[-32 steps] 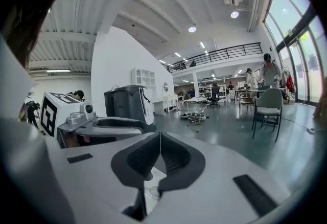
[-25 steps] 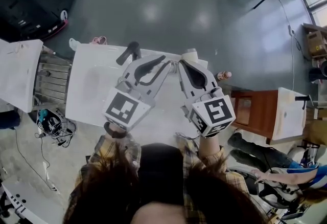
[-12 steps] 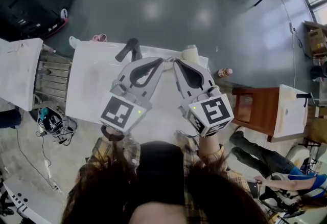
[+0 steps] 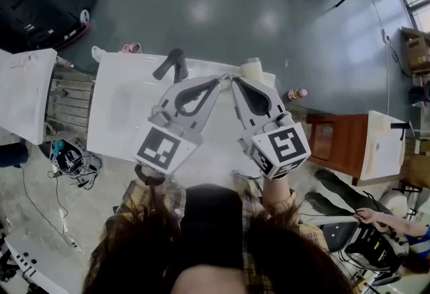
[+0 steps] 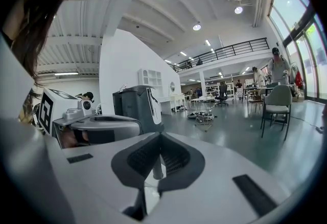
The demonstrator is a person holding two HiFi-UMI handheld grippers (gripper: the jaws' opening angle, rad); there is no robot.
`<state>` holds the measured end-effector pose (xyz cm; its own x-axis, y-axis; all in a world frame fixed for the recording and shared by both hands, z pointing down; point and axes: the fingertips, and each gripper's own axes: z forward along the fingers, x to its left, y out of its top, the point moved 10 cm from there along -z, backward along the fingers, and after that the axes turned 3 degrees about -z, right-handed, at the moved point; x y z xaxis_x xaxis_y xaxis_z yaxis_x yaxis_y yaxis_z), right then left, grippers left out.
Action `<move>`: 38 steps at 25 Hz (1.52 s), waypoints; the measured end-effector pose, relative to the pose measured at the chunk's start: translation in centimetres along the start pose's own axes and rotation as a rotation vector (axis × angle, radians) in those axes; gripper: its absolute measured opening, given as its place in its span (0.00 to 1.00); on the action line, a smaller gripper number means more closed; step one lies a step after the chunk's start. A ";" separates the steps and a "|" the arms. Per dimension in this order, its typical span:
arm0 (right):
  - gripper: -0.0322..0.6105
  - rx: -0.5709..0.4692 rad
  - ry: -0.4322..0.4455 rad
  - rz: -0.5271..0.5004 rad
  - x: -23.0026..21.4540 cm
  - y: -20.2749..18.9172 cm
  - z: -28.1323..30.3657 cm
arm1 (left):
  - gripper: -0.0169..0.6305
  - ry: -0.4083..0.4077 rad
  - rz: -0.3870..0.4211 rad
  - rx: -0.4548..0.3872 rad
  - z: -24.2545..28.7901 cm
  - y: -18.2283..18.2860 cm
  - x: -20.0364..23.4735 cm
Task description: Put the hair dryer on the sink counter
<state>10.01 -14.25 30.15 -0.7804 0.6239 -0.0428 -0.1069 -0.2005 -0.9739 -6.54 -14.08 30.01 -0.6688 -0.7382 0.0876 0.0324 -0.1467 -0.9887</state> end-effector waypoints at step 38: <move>0.07 0.018 0.018 0.012 -0.3 -0.7 0.0 | 0.05 -0.011 0.005 0.004 -0.1 -0.3 0.2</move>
<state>10.28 -14.28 30.81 -0.7707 0.6345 -0.0588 -0.1084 -0.2214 -0.9691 -6.80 -14.09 30.31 -0.6603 -0.7463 0.0841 0.0384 -0.1454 -0.9886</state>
